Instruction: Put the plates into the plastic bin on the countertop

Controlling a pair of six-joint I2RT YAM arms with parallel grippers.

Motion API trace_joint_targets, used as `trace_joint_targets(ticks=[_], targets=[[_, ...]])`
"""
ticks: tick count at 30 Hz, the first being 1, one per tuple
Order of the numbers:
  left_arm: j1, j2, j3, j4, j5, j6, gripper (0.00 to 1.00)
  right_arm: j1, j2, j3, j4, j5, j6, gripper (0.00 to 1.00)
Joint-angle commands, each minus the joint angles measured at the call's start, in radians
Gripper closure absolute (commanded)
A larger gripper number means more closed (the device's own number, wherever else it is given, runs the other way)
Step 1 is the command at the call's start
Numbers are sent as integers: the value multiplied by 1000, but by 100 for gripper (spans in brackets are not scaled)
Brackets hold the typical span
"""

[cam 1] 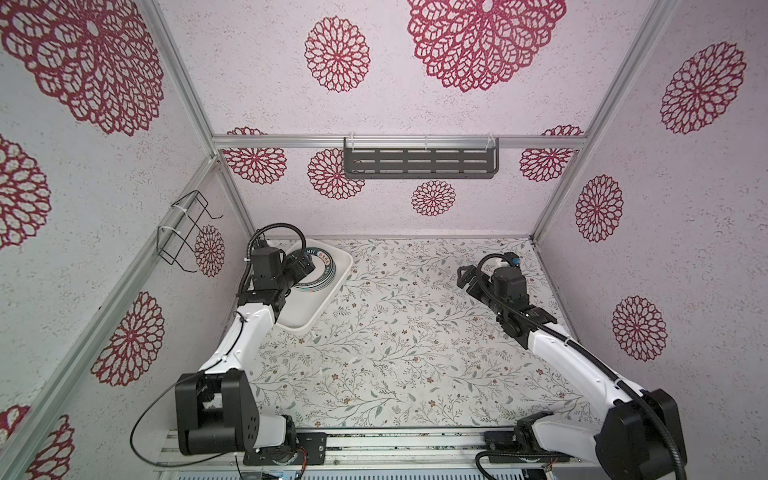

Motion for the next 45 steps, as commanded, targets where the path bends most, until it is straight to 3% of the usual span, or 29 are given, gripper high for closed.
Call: trace_joint_targets(ticks=[1,7,13,17,23,24,28,36,39,43,45], targets=[[-58,-109,-99,69,-239,133,3,-6,-82,-41,-131,143,-46,1],[-88,-268,-283,131,-450,180,3,-6,-252,-166,-215,364,-87,1],[-93,-349,-540,453,-529,252,3,-6,-432,-335,-179,641,-139,1],[-86,-306,-642,685,-599,316,3,-7,-476,-447,-37,730,-243,1],[-78,-121,-609,862,-574,477,3,-30,-368,-581,337,803,-441,1],[-79,-87,-611,933,-583,508,3,-38,-339,-601,419,803,-481,1],[-76,-68,-590,923,-558,560,3,-94,-231,-627,610,740,-557,1],[-46,-111,-617,826,-513,549,3,-201,-12,-718,1001,525,-623,1],[-30,-60,-649,908,-503,539,3,-213,47,-730,1124,459,-667,1],[-5,60,-692,1162,-459,601,3,-237,186,-765,1388,424,-708,1],[21,102,-687,1162,-439,574,3,-242,261,-771,1478,368,-720,1]])
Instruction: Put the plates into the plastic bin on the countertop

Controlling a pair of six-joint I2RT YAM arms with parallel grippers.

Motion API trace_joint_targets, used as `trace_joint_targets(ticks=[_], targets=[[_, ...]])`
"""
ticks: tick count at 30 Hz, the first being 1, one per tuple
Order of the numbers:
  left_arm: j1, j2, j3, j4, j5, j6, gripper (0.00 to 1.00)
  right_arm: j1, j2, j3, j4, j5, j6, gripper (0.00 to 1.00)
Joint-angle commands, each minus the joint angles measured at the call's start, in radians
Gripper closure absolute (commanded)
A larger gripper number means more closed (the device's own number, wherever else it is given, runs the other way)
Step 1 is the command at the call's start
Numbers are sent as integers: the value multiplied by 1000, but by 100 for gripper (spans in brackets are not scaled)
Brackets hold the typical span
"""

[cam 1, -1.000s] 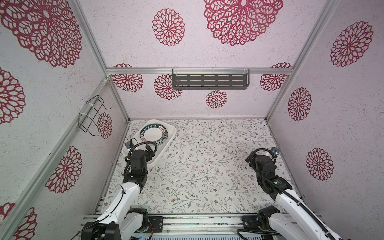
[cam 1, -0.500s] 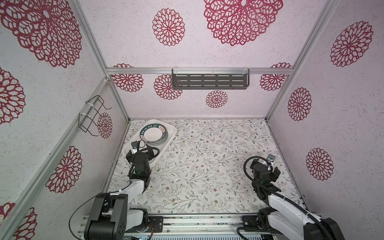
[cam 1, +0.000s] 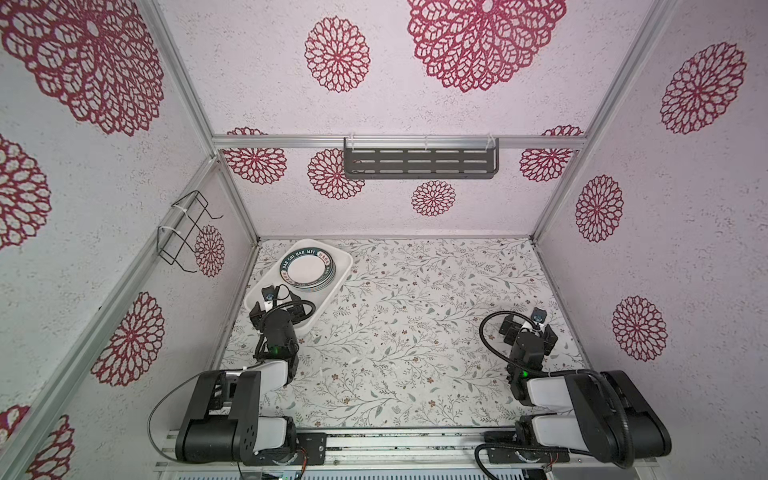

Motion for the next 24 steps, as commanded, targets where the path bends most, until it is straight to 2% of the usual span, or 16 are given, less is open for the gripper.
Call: trace_joint_targets(ticks=[1,5,7,9,11,12,14,15,16,24], targets=[[43,69,-9,168,66,-1,3,-11,97,-5,295,-101,-58,1],[76,194,-48,380,106,-21,3,-13,128,-4,321,-145,-72,1],[84,165,-38,308,121,-35,3,-14,146,1,323,-163,-71,1],[117,160,9,220,191,-53,3,-21,211,19,372,-169,-81,1],[146,146,89,39,267,-67,3,-27,156,57,212,-209,-70,1],[153,151,123,-20,300,-62,3,-38,175,86,191,-219,-67,1],[145,157,129,-18,306,-48,3,-63,152,188,-44,-244,-30,1],[145,157,133,-31,304,-50,3,-93,164,166,14,-300,-20,1],[144,162,136,-24,302,-47,3,-100,155,168,-5,-306,-13,1],[114,155,128,-15,239,-30,3,-96,154,162,11,-298,-20,1]])
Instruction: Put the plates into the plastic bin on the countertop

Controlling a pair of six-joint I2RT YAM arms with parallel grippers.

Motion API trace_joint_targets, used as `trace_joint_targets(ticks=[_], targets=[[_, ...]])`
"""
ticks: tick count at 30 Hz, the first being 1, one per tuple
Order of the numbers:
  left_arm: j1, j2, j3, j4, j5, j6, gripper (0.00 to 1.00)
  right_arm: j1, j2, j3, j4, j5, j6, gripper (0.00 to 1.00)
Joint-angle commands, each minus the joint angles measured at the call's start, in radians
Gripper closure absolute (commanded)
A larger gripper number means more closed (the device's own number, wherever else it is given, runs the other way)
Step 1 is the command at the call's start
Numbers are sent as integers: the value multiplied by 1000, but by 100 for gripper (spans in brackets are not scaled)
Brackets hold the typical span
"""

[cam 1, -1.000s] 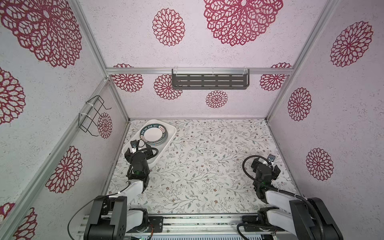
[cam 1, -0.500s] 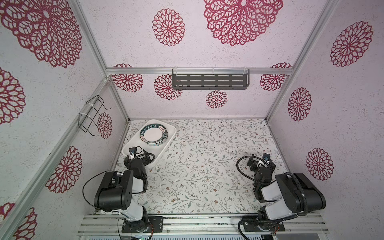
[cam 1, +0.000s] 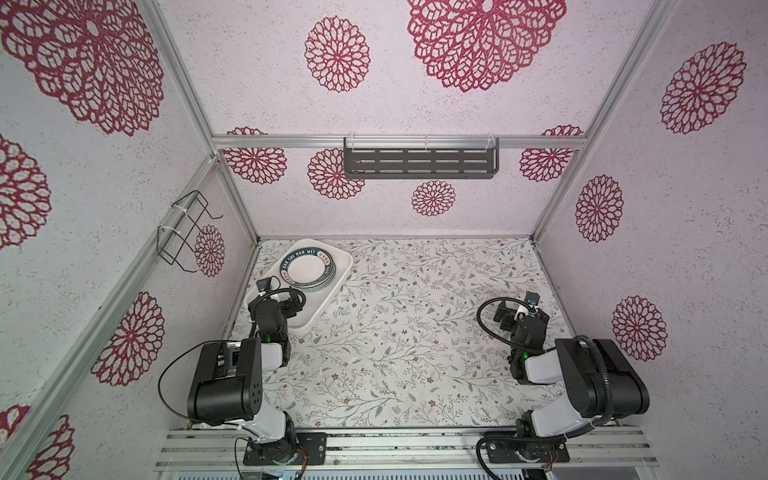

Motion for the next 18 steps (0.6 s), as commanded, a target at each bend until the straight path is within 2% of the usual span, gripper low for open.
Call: trace_joint_targets(ticks=[1,18], targets=[[-8,-14,-7,-1,-14,13,3,3,-18,-2,22,-16,12,1],[-9,-13,-4,-5,-15,15,3,5,-18,0,17,-11,12,1]])
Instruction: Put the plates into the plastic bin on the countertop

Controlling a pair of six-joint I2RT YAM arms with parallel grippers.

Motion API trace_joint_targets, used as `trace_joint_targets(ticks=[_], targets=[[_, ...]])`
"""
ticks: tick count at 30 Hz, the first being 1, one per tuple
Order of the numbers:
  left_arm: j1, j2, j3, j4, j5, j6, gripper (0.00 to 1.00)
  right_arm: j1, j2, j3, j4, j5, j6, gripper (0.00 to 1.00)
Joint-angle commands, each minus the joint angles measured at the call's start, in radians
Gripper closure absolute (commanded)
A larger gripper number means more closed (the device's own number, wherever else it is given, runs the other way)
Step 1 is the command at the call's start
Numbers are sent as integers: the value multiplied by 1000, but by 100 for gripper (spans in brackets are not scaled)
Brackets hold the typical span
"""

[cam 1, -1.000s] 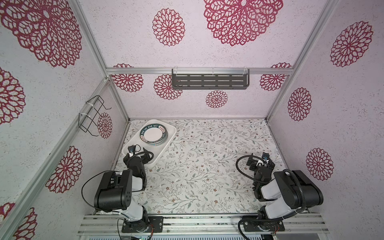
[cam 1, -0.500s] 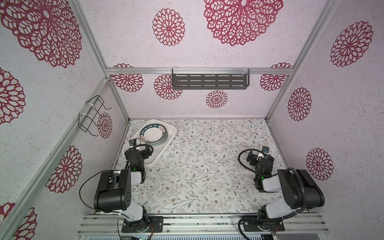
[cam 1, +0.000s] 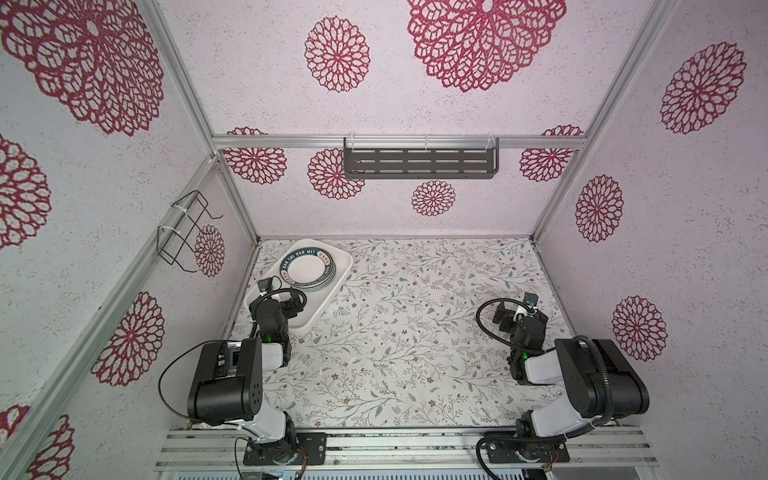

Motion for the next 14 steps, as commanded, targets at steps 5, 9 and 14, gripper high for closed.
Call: trace_joint_targets(ticks=[5,9,14], targets=[[-4,-9,1,-7,-9,12,3,4,-17,8,17,-5,14,1],[-2,-6,8,-16,-4,11,3,3,-17,8,17,-5,14,1],[-2,-11,-1,-5,-7,12,3,7,-21,-13,51,1,11,1]])
